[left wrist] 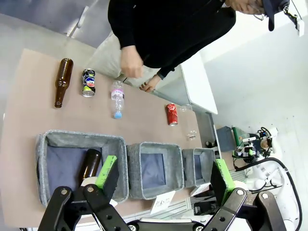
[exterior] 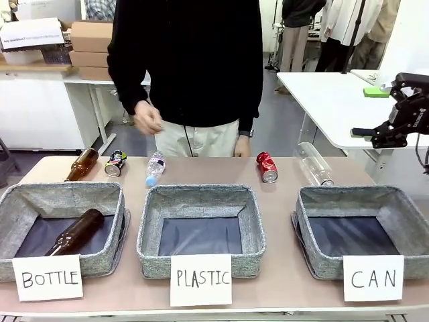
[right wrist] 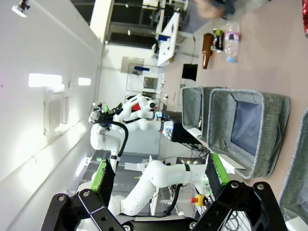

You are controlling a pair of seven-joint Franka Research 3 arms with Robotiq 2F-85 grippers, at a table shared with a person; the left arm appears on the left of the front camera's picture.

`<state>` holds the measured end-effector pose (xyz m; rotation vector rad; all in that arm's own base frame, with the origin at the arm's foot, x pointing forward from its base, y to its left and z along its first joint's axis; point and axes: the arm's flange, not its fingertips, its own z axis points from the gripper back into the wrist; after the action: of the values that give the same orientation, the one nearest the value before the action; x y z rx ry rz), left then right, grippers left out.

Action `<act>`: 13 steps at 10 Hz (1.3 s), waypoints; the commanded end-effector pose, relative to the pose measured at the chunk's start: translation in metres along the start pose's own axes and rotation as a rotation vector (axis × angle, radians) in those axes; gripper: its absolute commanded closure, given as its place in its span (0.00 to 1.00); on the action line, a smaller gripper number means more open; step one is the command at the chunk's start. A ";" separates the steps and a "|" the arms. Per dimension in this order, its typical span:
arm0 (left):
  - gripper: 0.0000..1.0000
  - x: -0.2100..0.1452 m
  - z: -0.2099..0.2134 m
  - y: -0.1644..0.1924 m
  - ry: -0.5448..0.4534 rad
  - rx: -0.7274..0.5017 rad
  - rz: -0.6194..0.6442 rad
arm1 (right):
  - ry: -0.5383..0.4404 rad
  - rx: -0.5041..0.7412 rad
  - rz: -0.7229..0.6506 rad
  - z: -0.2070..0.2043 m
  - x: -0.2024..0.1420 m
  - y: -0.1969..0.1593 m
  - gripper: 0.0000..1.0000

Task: Sort the can waste into the basket.
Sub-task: Pick up the can waste from the table and place it in the right Fabric basket.

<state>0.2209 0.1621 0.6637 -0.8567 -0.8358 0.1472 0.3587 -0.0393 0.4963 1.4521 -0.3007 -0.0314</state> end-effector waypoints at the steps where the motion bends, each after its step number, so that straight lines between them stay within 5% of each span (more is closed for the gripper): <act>1: 0.00 0.015 -0.039 -0.006 0.136 0.070 -0.072 | -0.008 0.025 0.027 -0.002 0.003 0.001 0.00; 3: 0.00 0.054 -0.149 -0.010 0.410 0.164 -0.201 | -0.008 0.025 0.027 -0.002 0.003 0.001 0.00; 5: 0.00 0.081 -0.286 0.018 0.540 0.368 -0.262 | -0.008 0.025 0.027 -0.002 0.003 0.001 0.00; 8: 0.00 0.029 -0.426 0.049 0.607 0.299 -0.231 | -0.008 0.025 0.027 -0.002 0.003 0.001 0.00; 9: 0.00 0.023 -0.454 0.072 0.636 0.348 -0.128 | -0.008 0.025 0.027 -0.002 0.003 0.001 0.00; 10: 0.00 0.024 -0.419 0.054 0.618 0.332 -0.251 | -0.008 0.025 0.027 -0.002 0.003 0.001 0.00; 13: 0.00 0.018 -0.450 0.070 0.637 0.343 -0.217 | -0.008 0.025 0.027 -0.002 0.003 0.001 0.00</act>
<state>0.5549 -0.0517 0.4817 -0.4411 -0.3085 -0.1716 0.3589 -0.0390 0.4957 1.4517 -0.2982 -0.0308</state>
